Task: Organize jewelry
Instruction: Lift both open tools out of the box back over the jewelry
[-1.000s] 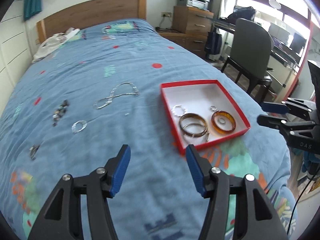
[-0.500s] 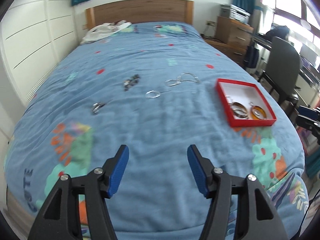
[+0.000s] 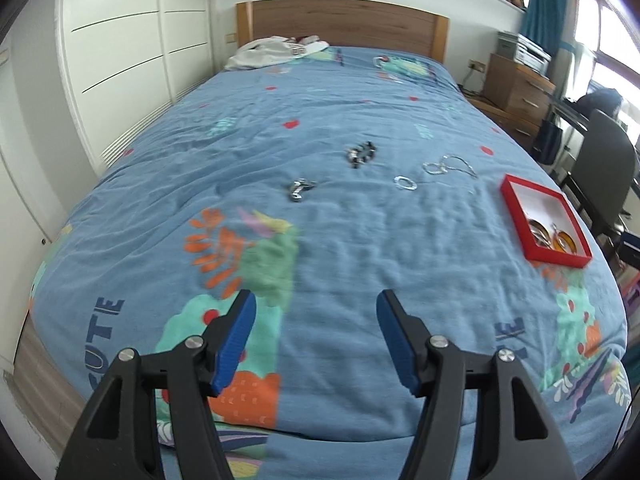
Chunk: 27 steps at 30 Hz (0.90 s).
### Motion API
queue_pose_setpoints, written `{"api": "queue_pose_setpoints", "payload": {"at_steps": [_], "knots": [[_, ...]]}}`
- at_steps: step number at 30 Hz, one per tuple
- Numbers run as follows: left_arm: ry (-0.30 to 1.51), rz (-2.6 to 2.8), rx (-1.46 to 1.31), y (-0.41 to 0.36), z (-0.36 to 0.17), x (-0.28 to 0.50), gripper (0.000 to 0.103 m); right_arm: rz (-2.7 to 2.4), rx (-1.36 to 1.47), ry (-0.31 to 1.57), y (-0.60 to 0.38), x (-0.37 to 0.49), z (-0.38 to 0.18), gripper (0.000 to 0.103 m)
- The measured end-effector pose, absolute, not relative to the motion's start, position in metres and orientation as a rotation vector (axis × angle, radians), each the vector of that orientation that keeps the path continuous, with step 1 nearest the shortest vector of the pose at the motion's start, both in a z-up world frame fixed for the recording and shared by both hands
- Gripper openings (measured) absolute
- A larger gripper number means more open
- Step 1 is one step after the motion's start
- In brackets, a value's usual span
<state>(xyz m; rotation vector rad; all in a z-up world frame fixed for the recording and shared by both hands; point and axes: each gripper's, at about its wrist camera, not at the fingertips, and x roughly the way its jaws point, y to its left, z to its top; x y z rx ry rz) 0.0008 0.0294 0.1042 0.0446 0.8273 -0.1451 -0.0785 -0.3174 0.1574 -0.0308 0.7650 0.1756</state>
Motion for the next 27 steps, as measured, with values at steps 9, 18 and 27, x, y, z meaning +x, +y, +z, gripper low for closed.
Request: {"api": "queue_pose_setpoints", "payload": {"at_steps": [9, 18, 27], "knots": [[0.861, -0.109, 0.007, 0.047, 0.089, 0.03, 0.064, 0.191, -0.003, 0.78, -0.315, -0.055, 0.148, 0.055], [0.909, -0.091, -0.014, 0.047, 0.063, 0.073, 0.065, 0.235, 0.007, 0.821, -0.308, -0.009, 0.124, 0.055], [0.955, -0.118, -0.011, 0.041, 0.039, 0.134, 0.065, 0.294, 0.027, 0.9, -0.295, 0.055, 0.082, 0.056]]}}
